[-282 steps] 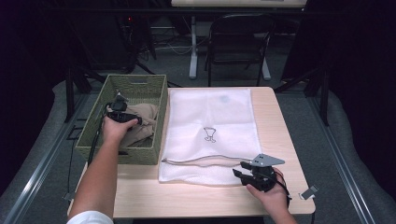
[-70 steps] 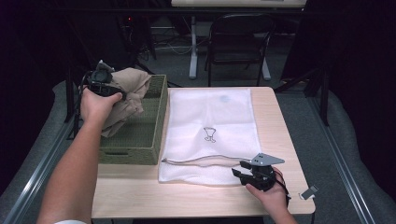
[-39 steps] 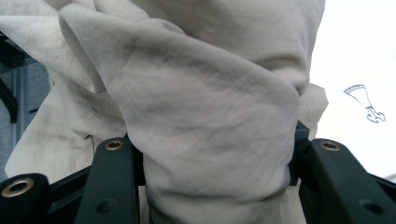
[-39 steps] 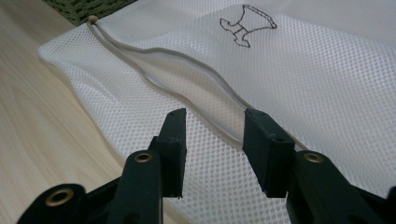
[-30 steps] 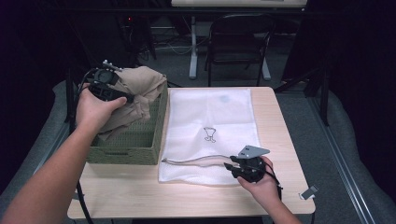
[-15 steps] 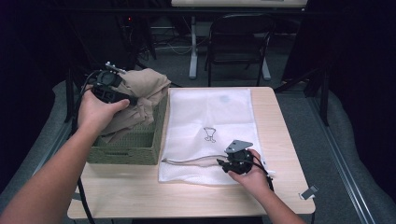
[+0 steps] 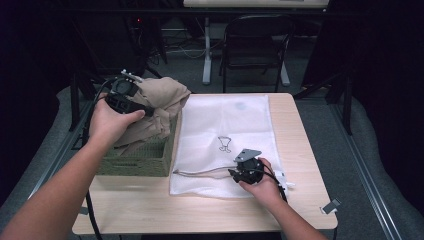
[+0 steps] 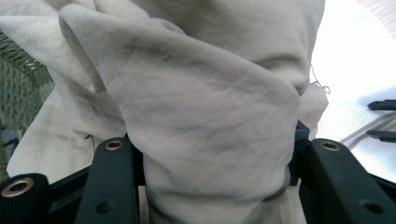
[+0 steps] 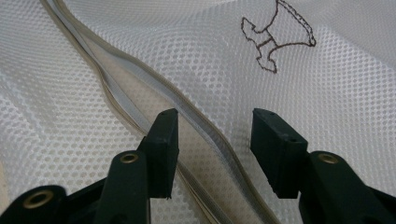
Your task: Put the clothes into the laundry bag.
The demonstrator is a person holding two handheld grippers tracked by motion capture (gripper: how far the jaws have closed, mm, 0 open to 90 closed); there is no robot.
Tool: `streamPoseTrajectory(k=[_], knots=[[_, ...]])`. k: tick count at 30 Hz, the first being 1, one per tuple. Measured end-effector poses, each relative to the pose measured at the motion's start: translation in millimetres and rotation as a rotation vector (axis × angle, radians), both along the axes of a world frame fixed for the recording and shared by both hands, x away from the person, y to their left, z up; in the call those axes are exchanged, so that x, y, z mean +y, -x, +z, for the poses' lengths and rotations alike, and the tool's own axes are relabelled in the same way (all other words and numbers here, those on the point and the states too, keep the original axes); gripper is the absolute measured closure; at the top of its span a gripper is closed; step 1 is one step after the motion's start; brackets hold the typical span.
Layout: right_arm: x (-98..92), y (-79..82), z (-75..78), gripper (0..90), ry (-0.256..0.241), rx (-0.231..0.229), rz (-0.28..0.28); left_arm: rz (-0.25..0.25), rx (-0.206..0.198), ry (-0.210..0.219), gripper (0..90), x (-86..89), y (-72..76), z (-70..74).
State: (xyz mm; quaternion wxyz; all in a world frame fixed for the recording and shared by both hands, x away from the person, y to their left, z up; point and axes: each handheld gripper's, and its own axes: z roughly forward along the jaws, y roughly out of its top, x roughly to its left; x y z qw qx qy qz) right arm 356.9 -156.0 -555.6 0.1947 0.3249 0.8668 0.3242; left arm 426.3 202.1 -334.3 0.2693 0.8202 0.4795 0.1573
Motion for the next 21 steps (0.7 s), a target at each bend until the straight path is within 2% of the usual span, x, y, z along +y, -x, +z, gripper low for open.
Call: streamPoseTrajectory(k=[9, 12, 16, 21], knots=[[2.6, -1.2, 1.2, 68.4, -0.022, 0.0, 0.004, -0.05, 0.003, 0.005, 48.4, -12.4, 7.7, -1.9], [1.9, -1.5, 2.2, 73.8, -0.039, 0.001, 0.0, -0.057, 0.006, 0.011, 48.4, -14.4, 9.5, -3.0], [1.1, -2.7, 2.6, 81.8, -0.034, 0.015, 0.011, -0.061, 0.003, 0.019, 48.3, -16.3, 12.1, -4.0], [1.4, -5.4, 7.6, 86.6, -0.047, 0.023, 0.017, -0.076, 0.005, 0.012, 48.4, -19.2, 16.5, -5.3]])
